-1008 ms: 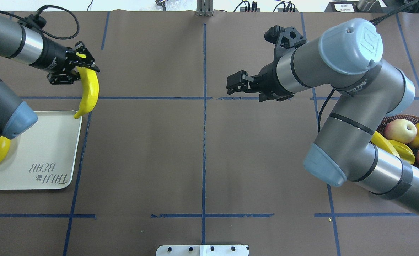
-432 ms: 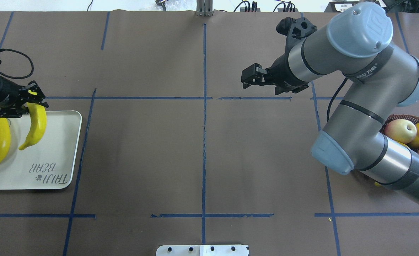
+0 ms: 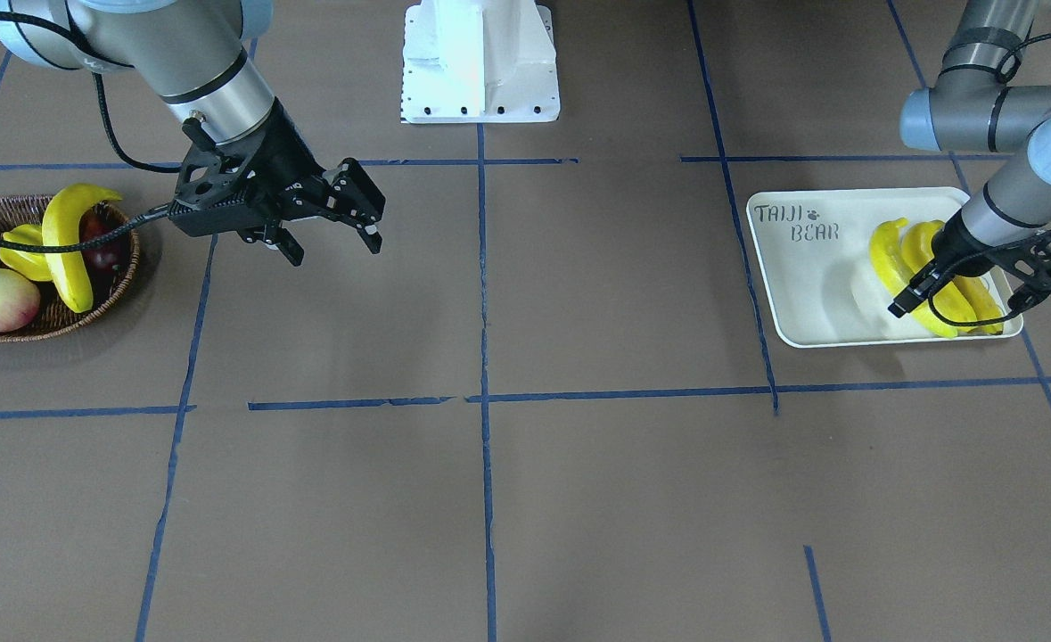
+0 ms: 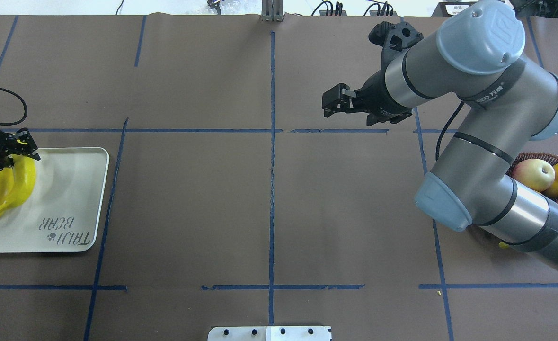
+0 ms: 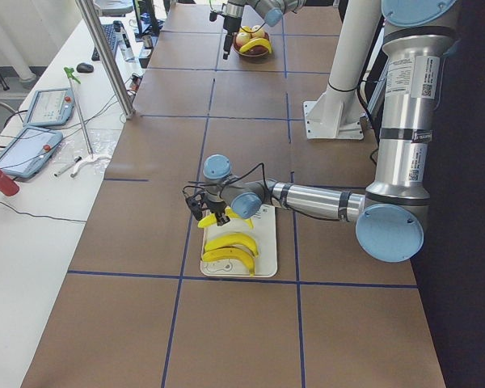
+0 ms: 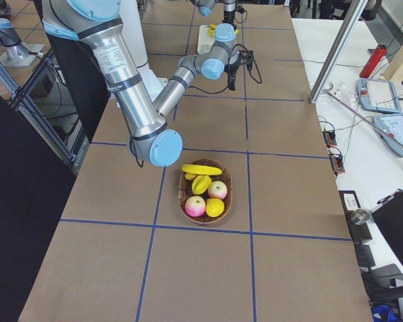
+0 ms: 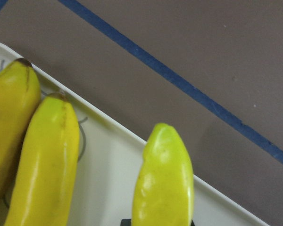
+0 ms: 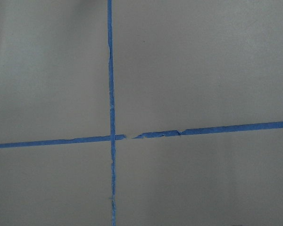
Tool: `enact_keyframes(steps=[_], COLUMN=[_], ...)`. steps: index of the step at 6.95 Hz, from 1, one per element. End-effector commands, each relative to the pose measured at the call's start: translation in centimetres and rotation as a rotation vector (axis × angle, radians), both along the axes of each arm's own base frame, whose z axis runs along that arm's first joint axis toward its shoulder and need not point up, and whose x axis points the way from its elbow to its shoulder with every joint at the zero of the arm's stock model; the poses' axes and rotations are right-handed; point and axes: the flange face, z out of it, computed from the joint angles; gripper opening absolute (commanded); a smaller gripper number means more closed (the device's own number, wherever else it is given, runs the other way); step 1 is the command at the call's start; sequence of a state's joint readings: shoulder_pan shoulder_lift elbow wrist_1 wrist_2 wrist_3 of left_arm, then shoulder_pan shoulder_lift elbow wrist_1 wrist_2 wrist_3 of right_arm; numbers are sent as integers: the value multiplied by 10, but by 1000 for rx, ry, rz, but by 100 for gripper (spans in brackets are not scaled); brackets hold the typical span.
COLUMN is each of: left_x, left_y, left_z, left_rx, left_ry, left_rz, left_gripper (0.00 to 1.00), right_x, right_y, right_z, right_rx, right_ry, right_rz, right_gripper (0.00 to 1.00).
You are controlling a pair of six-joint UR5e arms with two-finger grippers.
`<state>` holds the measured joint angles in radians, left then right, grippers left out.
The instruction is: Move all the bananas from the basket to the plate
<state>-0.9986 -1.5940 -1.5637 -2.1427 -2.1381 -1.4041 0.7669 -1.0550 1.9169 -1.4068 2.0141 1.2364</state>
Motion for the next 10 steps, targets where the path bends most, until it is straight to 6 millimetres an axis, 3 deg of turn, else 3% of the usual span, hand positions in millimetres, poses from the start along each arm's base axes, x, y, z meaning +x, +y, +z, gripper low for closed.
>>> enact_keyframes(steps=[1,2,3,5,6,7,9,10], left_x=[-1,0,0,-10,-39,-53,-48,-33], left_y=[1,-2,-2,-5,-12,-13,-5,-2], left_z=[22,18,11,-2,-22,-49,-117,-138], left_rx=[9,25,37,99,88,94,205,237], left_ry=[-34,-32,-26,-10,72,150,212,231], left_rz=[20,30,34,82,74,84,112,142], left_gripper=[26,54,100,100,100,100,100,100], right_x=[0,0,0,8,15,16,42,59], right_y=[0,0,0,-5,-8,-10,-3,14], right_z=[0,0,1,1,4,12,30,69], right_rx=[1,1,-1,-11,-31,-48,-22,-1], right_ry=[-2,-1,1,-5,-6,31,163,225], right_rz=[-1,0,0,0,-8,-23,-112,-154], right_gripper=[100,100,100,100,100,100,100,100])
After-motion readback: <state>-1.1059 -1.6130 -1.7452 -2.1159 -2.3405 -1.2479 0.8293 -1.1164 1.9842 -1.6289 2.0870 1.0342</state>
